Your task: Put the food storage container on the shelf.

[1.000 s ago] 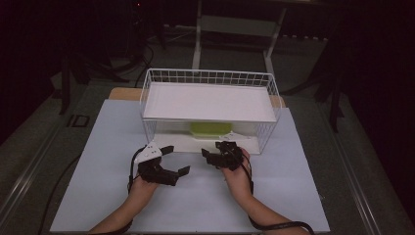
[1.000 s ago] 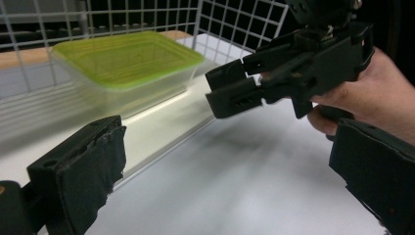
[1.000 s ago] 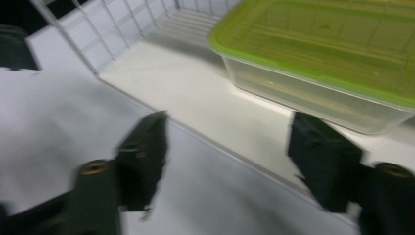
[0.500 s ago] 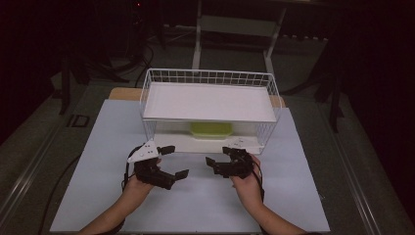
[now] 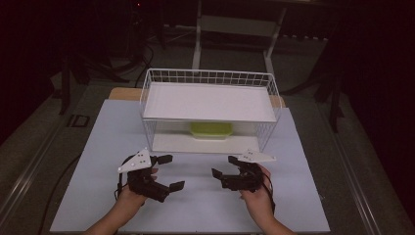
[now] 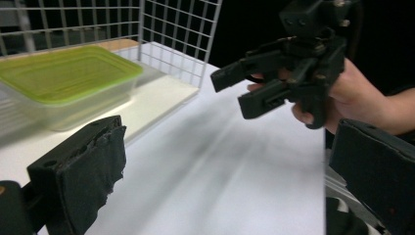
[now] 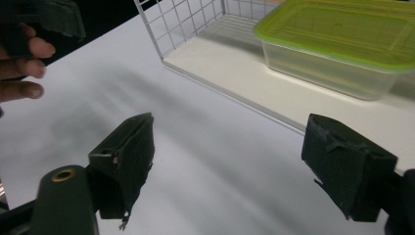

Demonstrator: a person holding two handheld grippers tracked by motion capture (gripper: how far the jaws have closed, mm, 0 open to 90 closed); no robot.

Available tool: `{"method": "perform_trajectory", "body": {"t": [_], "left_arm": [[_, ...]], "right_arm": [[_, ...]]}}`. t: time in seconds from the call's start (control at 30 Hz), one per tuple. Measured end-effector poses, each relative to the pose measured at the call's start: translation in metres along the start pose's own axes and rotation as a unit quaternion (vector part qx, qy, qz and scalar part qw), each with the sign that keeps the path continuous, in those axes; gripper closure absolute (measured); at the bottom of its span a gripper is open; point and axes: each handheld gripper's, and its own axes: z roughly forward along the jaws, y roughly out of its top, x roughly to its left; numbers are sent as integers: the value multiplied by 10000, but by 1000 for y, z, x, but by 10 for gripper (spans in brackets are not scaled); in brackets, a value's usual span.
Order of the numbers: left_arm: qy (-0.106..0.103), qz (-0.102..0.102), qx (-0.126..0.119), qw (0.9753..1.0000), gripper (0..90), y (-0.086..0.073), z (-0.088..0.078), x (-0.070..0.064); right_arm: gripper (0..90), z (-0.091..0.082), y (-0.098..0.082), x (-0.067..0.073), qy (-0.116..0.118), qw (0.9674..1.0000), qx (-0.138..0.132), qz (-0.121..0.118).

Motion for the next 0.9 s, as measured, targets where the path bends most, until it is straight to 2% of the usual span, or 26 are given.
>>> {"method": "perform_trajectory", "body": {"t": [0.1, 0.2, 0.4, 0.53, 0.73, 0.9], "left_arm": [[-12, -10, -23, 10000, 9, -2, -4, -4], [-37, -104, -73, 9999, 9, -5, -7, -7], [-60, -79, -38, 9999, 9, -10, -11, -13], [-53, -95, -9, 9999, 9, -15, -17, -15], [4, -13, 69, 10000, 9, -21, -20, -18], [33, 33, 102, 9999, 9, -26, -19, -20]], "right_arm": [[216, -6, -5, -1, -35, 10000, -25, -55], [206, -11, -9, -3, 5, 10000, -3, 18], [205, -22, -16, -2, 55, 10000, -10, -19], [205, -37, -22, -1, 65, 9998, -64, -191], [205, -47, -32, -4, 59, 9996, -36, -275], [185, -50, -43, -7, 243, 9983, 68, -530]]}}
